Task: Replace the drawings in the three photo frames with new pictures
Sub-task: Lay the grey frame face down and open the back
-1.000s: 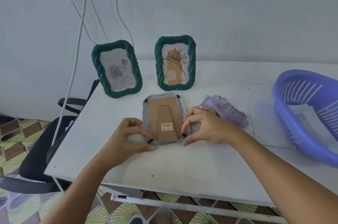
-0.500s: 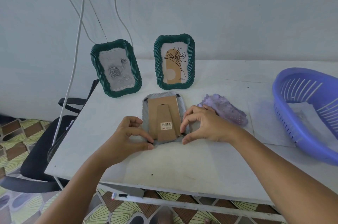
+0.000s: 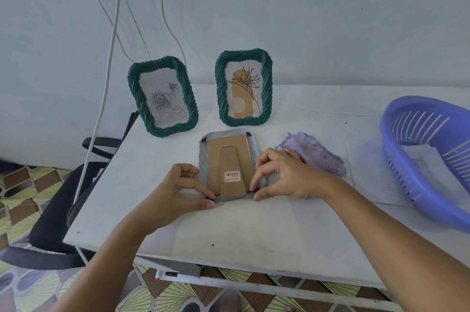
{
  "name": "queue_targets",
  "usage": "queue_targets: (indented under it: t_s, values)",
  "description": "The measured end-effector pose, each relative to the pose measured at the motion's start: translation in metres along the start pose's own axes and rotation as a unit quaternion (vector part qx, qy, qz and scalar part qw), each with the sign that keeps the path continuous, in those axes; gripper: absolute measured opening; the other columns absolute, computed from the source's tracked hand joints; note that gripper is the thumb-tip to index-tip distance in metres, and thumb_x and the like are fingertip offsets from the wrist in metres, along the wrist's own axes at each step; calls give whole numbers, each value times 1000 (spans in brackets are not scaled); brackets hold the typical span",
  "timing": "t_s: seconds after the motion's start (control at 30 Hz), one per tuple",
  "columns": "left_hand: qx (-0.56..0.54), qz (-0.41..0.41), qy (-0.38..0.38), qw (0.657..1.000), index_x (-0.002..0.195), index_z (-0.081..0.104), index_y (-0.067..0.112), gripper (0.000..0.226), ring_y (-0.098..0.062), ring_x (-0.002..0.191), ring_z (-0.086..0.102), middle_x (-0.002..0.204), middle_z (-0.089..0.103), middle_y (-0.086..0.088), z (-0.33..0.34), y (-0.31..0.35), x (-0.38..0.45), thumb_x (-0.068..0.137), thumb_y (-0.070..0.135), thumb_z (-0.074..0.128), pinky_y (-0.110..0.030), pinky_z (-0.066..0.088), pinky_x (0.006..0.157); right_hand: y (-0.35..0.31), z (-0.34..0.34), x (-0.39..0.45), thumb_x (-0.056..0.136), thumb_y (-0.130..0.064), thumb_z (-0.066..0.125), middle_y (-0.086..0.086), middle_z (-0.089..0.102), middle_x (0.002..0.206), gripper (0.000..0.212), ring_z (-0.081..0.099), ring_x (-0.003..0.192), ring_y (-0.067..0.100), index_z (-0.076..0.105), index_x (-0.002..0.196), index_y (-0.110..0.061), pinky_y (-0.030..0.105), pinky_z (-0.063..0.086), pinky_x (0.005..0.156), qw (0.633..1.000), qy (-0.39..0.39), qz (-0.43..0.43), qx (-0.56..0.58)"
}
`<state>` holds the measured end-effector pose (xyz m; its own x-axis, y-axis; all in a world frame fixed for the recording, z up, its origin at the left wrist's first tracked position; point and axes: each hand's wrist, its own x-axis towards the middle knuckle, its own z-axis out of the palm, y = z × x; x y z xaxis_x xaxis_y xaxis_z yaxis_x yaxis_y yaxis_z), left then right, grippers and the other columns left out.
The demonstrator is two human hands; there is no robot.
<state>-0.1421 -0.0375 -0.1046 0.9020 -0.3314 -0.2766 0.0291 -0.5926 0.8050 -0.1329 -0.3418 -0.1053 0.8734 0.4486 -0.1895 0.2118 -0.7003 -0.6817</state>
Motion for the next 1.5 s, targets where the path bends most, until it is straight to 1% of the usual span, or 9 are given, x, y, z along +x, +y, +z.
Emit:
queue_targets:
  t_s: [0.13, 0.27, 0.4, 0.6, 0.77, 0.87, 0.97, 1.13, 1.5]
  values:
    - [-53, 1, 79, 995, 106, 76, 42, 19, -3, 99, 60, 115, 61, 5, -6, 3, 8, 88, 36, 76, -19, 45, 88, 1, -1, 6, 85, -52, 76, -3, 60, 106, 16, 60, 99, 14, 75, 98, -44, 40, 49, 101, 986, 118, -16, 118]
    - [75, 11, 210, 975, 130, 62, 32, 34, -4, 84, 61, 98, 67, 10, -4, 2, 36, 96, 36, 66, -19, 46, 72, 5, 0, 25, 93, -43, 68, -11, 58, 98, 21, 62, 88, 7, 70, 113, -37, 39, 53, 89, 974, 228, 13, 8]
    - [91, 18, 243, 966, 136, 62, 27, 39, -4, 80, 60, 90, 66, 8, 3, 2, 58, 97, 35, 64, -18, 42, 69, 5, 5, 37, 94, -45, 66, -8, 61, 100, 35, 61, 92, 13, 64, 127, -35, 42, 51, 89, 973, 204, 51, -94]
    - [76, 45, 280, 956, 125, 72, 29, 31, -4, 73, 55, 84, 64, 8, 7, -10, 55, 94, 27, 68, -15, 42, 72, 2, 12, 39, 94, -44, 66, -3, 64, 111, 33, 61, 104, 19, 66, 126, -36, 41, 48, 92, 965, 222, 50, -131]
    - [64, 52, 290, 954, 122, 74, 27, 29, -9, 76, 58, 84, 65, 6, 8, -9, 54, 93, 24, 69, -28, 49, 79, -22, 19, 43, 98, -48, 57, -5, 63, 107, 33, 60, 103, 20, 65, 127, -33, 42, 44, 95, 946, 280, 24, -161]
    - [63, 59, 292, 952, 120, 74, 28, 28, -9, 75, 58, 84, 66, 5, 9, -9, 54, 93, 24, 69, -28, 49, 79, -43, 24, 48, 99, -57, 48, -10, 66, 100, 43, 63, 95, 15, 61, 130, -30, 43, 43, 97, 957, 244, 28, -156]
    - [57, 64, 295, 952, 121, 74, 30, 28, -9, 75, 58, 85, 66, 5, 9, -10, 54, 93, 25, 70, -28, 49, 78, -57, 31, 56, 95, -68, 43, -7, 70, 110, 57, 65, 105, 20, 55, 133, -27, 43, 40, 96, 955, 208, 55, -206]
    - [62, 69, 296, 951, 118, 75, 33, 26, -10, 74, 58, 82, 66, 5, 9, -12, 55, 93, 25, 70, -22, 47, 74, -69, 40, 62, 89, -73, 48, 2, 68, 107, 65, 63, 101, 26, 51, 128, -22, 45, 38, 88, 940, 182, 91, -275]
    - [54, 73, 298, 950, 120, 74, 35, 28, -8, 72, 57, 82, 65, 8, 8, -13, 56, 93, 31, 69, -24, 49, 73, -77, 38, 62, 85, -61, 59, 2, 67, 101, 58, 64, 93, 28, 41, 118, -17, 43, 47, 81, 950, 204, 119, -207]
